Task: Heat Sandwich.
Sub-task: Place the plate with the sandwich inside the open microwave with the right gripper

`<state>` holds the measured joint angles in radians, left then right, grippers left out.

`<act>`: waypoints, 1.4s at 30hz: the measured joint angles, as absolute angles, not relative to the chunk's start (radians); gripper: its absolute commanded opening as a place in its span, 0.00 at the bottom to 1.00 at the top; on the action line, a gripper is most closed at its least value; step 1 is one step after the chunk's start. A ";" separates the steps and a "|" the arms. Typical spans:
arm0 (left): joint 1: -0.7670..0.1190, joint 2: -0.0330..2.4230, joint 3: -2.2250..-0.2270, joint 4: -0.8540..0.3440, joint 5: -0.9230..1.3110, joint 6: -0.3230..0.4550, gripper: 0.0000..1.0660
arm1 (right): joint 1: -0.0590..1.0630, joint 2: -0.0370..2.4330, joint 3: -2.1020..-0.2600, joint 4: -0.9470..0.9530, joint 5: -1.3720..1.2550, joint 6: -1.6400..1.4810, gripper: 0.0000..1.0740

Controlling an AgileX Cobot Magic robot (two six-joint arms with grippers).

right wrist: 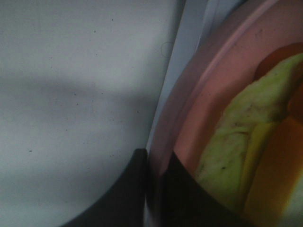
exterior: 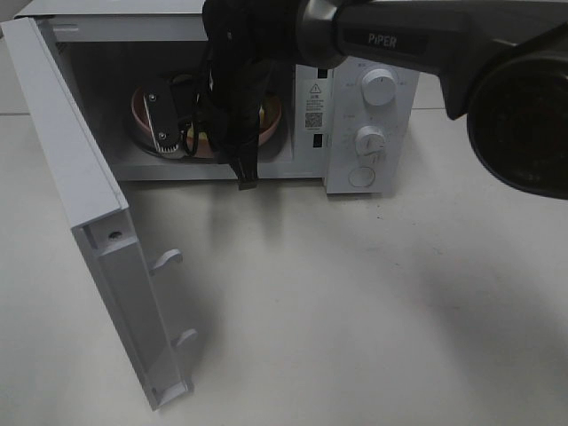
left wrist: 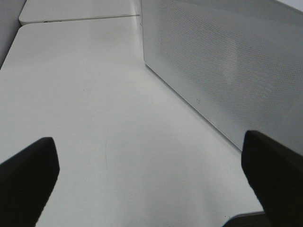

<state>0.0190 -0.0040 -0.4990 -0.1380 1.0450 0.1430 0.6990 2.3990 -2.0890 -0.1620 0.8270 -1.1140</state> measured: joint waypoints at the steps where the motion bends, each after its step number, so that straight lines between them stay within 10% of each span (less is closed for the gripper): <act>1: 0.019 -0.004 -0.499 -0.138 1.045 0.143 0.97 | 0.699 2.408 -2.089 -0.162 0.828 -1.108 0.08; 9: 0.019 -0.004 -0.499 -0.138 1.045 0.143 0.97 | 0.699 2.411 -2.091 -0.170 0.810 -1.030 0.22; 21: 0.019 -0.004 -0.499 -0.138 1.045 0.143 0.97 | 0.699 2.411 -2.091 -0.173 0.801 -0.928 0.76; 42: 0.019 -0.004 -0.499 -0.138 1.045 0.143 0.97 | 0.699 2.341 -1.980 -0.183 0.680 -0.862 0.74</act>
<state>0.0190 -0.0040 -0.4990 -0.1380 1.0450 0.1430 0.6990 2.3410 -1.9800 -0.1830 0.6800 -0.8620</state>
